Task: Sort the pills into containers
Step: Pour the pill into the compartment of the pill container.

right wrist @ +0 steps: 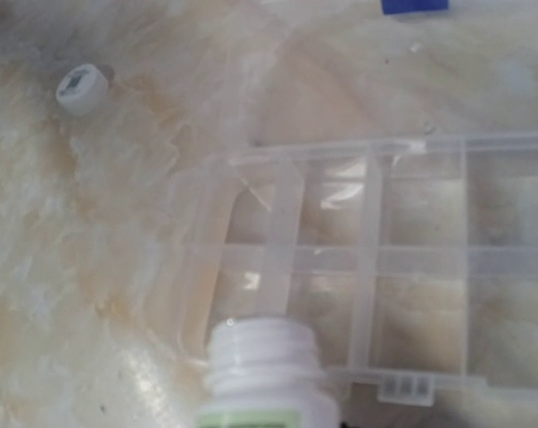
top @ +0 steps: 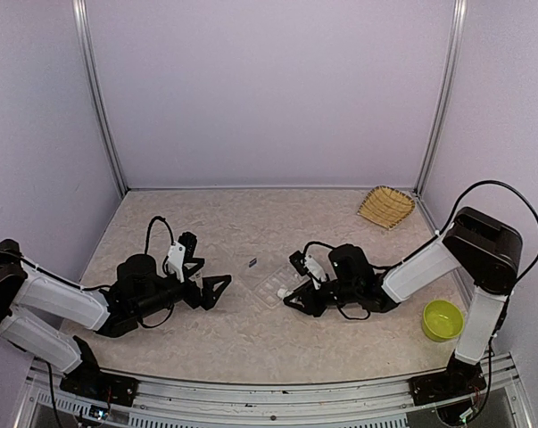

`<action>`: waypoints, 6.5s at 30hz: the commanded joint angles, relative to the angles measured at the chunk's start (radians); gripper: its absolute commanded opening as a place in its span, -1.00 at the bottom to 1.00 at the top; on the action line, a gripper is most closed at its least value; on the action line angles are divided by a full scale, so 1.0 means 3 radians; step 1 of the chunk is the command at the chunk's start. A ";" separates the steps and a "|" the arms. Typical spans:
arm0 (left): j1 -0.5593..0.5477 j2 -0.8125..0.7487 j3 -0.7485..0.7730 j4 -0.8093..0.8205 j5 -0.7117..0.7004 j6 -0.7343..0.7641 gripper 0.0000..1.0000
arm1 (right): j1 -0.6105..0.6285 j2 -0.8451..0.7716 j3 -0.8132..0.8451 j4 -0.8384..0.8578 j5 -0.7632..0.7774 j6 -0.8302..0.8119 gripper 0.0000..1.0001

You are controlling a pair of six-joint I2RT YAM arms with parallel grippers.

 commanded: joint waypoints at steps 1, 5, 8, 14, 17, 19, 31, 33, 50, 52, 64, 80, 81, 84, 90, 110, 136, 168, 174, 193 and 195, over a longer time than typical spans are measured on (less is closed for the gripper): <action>0.0025 0.0018 -0.0012 0.0084 0.0053 -0.0026 0.98 | 0.0034 -0.0061 0.0042 -0.0309 0.0061 -0.0024 -0.80; 0.0025 0.0017 -0.0012 0.0083 0.0056 -0.0028 0.98 | 0.0041 -0.0069 0.0086 -0.0397 0.0072 -0.0032 -0.80; 0.0025 0.0018 -0.0012 0.0084 0.0059 -0.0025 0.98 | 0.0041 -0.0069 0.0110 -0.0456 0.0077 -0.0036 -0.80; 0.0025 0.0010 -0.0015 0.0085 0.0060 -0.0024 0.97 | 0.0047 -0.0059 0.0153 -0.0555 0.0057 -0.0040 -0.80; 0.0025 0.0012 -0.0012 0.0083 0.0060 -0.0024 0.97 | 0.0047 -0.0064 0.0176 -0.0609 0.0056 -0.0030 -0.80; 0.0025 0.0016 -0.0012 0.0085 0.0061 -0.0028 0.98 | 0.0048 -0.0077 0.0191 -0.0652 0.0067 -0.0026 -0.81; 0.0025 0.0016 -0.0012 0.0084 0.0060 -0.0029 0.98 | 0.0050 -0.0136 0.0350 -0.0999 0.0099 -0.0036 -0.81; 0.0025 0.0016 -0.0012 0.0083 0.0064 -0.0029 0.98 | 0.0049 -0.0136 0.0377 -0.1041 0.0099 -0.0036 -0.81; 0.0025 0.0011 -0.0012 0.0082 0.0063 -0.0032 0.97 | 0.0060 -0.0110 0.0532 -0.1325 0.0105 -0.0043 -0.80; 0.0025 0.0013 -0.0012 0.0078 0.0064 -0.0030 0.97 | 0.0062 -0.0105 0.0564 -0.1374 0.0106 -0.0032 -0.80; 0.0025 0.0018 -0.0012 0.0083 0.0064 -0.0030 0.98 | 0.0066 -0.0095 0.0687 -0.1619 0.0094 -0.0021 -0.80; 0.0025 0.0019 -0.0012 0.0086 0.0069 -0.0035 0.97 | 0.0067 -0.0049 0.0856 -0.1887 0.0099 -0.0024 -0.78; 0.0025 0.0020 -0.0012 0.0087 0.0071 -0.0035 0.97 | 0.0068 -0.0045 0.0870 -0.1912 0.0099 -0.0022 -0.78; 0.0025 0.0025 -0.0012 0.0087 0.0073 -0.0035 0.98 | 0.0064 -0.0027 0.0908 -0.1964 0.0107 -0.0026 -0.78; 0.0025 0.0043 -0.0007 0.0093 0.0076 -0.0042 0.98 | 0.0067 -0.0003 0.0965 -0.2037 0.0104 -0.0044 -0.77; 0.0025 0.0041 -0.0007 0.0090 0.0083 -0.0045 0.98 | 0.0065 0.0018 0.1098 -0.2336 0.0122 -0.0119 -0.77; 0.0025 0.0038 -0.0007 0.0086 0.0093 -0.0050 0.98 | 0.0067 0.0013 0.1289 -0.2732 0.0168 -0.0278 -0.75; 0.0025 0.0047 -0.0002 0.0087 0.0099 -0.0053 0.98 | 0.0067 -0.0040 0.1386 -0.3136 0.0207 -0.0449 -0.75; 0.0025 0.0047 -0.0002 0.0084 0.0094 -0.0051 0.98 | 0.0066 -0.0055 0.1469 -0.3271 0.0224 -0.0484 -0.75; 0.0025 0.0044 0.0001 0.0089 0.0090 -0.0046 0.98 | 0.0067 0.0050 0.1775 -0.3519 0.0294 -0.0616 -0.74; 0.0025 0.0041 -0.0001 0.0086 0.0093 -0.0045 0.98 | 0.0067 0.0064 0.1786 -0.3538 0.0296 -0.0626 -0.74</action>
